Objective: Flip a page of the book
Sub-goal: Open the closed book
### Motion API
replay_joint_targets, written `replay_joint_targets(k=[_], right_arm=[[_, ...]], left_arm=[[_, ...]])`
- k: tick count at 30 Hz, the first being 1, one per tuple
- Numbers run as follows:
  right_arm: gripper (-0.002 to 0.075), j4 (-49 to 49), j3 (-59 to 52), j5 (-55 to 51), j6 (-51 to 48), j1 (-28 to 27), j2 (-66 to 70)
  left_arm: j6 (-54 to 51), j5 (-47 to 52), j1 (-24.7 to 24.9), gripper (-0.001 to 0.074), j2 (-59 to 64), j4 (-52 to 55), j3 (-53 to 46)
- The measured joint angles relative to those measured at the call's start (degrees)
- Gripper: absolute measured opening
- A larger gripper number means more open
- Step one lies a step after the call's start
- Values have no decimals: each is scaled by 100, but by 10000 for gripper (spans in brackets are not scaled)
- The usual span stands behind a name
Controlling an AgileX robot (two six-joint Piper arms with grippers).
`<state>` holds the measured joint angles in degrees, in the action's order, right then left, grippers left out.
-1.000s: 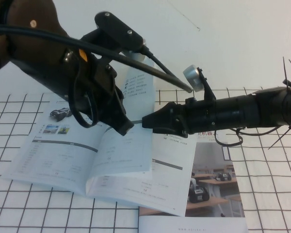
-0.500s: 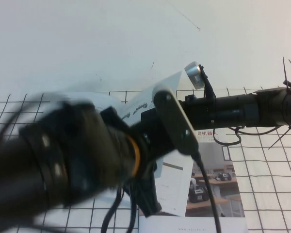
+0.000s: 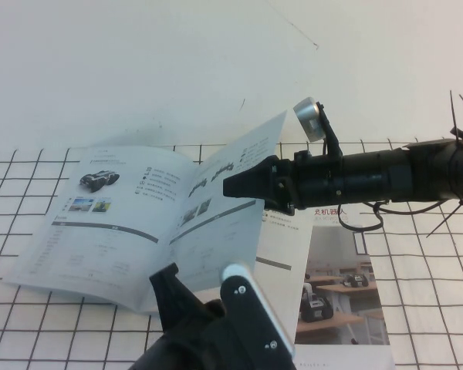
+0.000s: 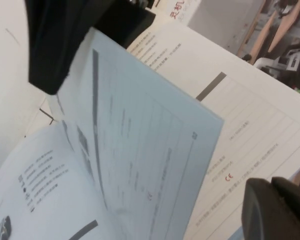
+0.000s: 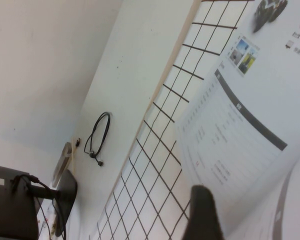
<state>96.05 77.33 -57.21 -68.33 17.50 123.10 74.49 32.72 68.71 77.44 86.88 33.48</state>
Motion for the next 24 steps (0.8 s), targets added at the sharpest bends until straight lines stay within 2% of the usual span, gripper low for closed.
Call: replay_joint_targets(k=[5, 16, 19, 24], right_arm=[[461, 11, 0, -14, 0, 0, 0], [461, 11, 0, -55, -13, 0, 0], [461, 11, 0, -153, -13, 0, 0], [461, 21, 0, -526, -139, 0, 0]], left_arm=[[880, 113, 0, -2, 543, 914, -113], [1679, 779, 0, -3, 1750, 1085, -64], [1835, 1064, -107, -3, 1883, 1096, 38], [1950, 1284, -573, -3, 1964, 1109, 307]])
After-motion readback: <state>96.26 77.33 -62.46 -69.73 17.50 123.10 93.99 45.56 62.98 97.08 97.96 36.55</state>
